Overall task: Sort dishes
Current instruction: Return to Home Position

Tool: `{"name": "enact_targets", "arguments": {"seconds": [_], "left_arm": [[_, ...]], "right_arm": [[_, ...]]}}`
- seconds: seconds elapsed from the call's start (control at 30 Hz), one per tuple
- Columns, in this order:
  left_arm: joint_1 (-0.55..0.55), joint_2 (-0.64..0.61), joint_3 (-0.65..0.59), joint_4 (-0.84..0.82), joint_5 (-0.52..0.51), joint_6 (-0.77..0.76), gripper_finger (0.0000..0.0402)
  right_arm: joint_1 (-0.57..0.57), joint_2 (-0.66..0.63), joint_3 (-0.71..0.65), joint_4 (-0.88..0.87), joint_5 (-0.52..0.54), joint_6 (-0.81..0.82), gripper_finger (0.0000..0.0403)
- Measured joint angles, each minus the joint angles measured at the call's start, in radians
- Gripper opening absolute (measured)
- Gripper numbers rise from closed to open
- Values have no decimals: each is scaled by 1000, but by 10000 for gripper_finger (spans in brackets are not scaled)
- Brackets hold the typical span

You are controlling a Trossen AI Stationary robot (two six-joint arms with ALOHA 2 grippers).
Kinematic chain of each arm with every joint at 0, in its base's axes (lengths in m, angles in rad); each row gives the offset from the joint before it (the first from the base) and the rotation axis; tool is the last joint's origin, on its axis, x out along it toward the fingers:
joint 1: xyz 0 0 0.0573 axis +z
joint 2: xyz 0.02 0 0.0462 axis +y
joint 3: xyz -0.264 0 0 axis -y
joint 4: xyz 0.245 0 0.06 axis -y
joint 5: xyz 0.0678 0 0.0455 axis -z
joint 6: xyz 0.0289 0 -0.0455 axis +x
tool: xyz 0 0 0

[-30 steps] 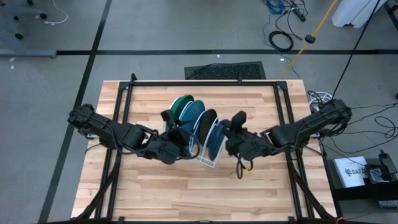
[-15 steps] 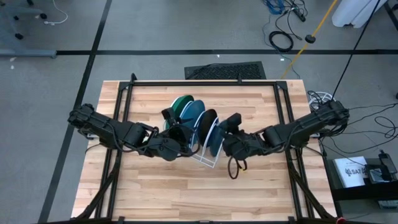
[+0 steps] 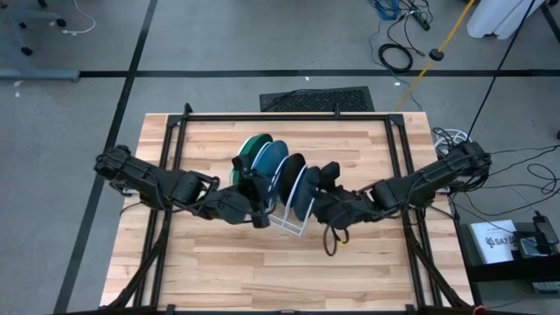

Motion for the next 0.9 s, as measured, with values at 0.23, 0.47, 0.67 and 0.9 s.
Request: {"name": "enact_targets", "arguments": {"seconds": [0.23,0.47,0.67,0.9], "left_arm": [[5,-36,0,71,123,116,106],[53,-113,-109,262,319,241,10],[116,-270,-396,519,400,253,5],[175,-529,-730,702,428,232,3]], "right_arm": [[18,-95,0,48,-249,90,108],[21,-204,-48,165,-385,128,8],[23,-320,-218,389,-390,120,1],[23,-540,-448,553,-387,171,0]]}}
